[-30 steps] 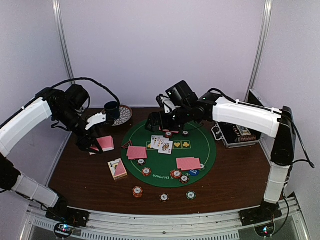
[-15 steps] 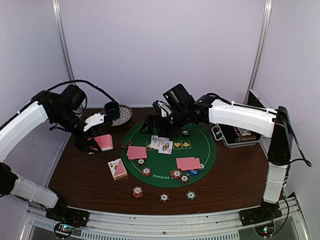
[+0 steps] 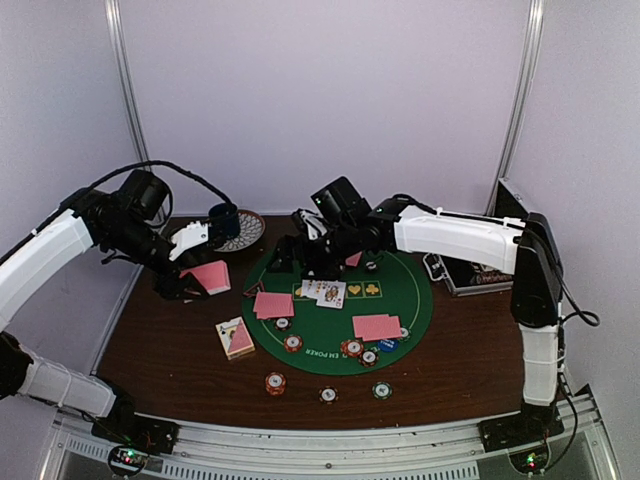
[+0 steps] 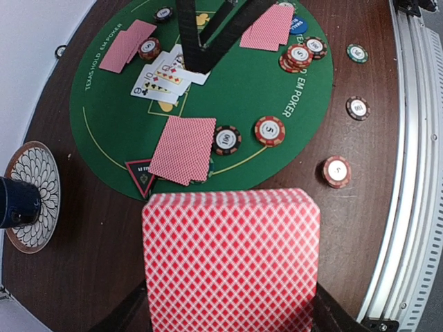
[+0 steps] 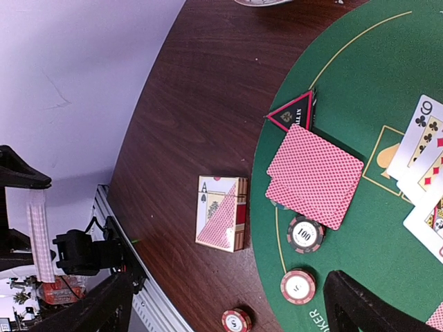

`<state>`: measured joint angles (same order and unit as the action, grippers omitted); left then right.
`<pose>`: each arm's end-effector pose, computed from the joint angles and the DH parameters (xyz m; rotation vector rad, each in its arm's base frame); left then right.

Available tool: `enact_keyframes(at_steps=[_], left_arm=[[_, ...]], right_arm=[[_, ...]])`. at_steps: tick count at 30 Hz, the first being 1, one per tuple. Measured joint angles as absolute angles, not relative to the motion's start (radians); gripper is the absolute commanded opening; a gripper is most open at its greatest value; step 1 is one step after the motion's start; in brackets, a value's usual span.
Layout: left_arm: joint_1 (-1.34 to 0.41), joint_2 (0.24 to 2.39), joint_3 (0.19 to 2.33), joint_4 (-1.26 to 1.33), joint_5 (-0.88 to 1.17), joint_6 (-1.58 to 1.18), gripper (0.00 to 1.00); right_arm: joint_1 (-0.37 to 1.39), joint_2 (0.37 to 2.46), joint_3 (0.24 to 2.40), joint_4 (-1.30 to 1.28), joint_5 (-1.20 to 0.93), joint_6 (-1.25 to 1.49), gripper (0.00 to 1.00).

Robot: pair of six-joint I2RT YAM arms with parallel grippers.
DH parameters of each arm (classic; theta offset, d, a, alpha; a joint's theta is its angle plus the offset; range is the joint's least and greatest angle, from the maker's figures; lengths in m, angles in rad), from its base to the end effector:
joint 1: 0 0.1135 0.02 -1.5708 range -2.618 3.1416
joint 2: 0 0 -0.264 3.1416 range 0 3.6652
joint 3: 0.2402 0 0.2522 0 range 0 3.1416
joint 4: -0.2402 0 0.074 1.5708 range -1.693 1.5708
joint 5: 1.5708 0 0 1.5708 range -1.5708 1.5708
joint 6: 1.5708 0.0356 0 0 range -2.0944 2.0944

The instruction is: Distribute texas hold em gaming equipment

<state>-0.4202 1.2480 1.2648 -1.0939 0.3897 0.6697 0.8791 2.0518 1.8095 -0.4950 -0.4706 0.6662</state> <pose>0.2052 -0.1065 0.3338 1.4445 2.1359 -0.4236 0.2890 0.3743 0.2759 -0.5462 2.5355 1.2397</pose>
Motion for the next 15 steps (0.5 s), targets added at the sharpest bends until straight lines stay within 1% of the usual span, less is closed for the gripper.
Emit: enact_keyframes(at_steps=[7, 15], left_arm=[[-0.421, 1.239, 1.233, -1.065, 0.393, 0.656, 0.00], [-0.423, 1.237, 1.230, -1.048, 0.391, 0.628, 0.00]], right_arm=[[0.879, 2.054, 1.832, -0.437, -0.526, 0.738, 1.00], [0.879, 2.057, 1.823, -0.243, -0.624, 0.918, 1.00]])
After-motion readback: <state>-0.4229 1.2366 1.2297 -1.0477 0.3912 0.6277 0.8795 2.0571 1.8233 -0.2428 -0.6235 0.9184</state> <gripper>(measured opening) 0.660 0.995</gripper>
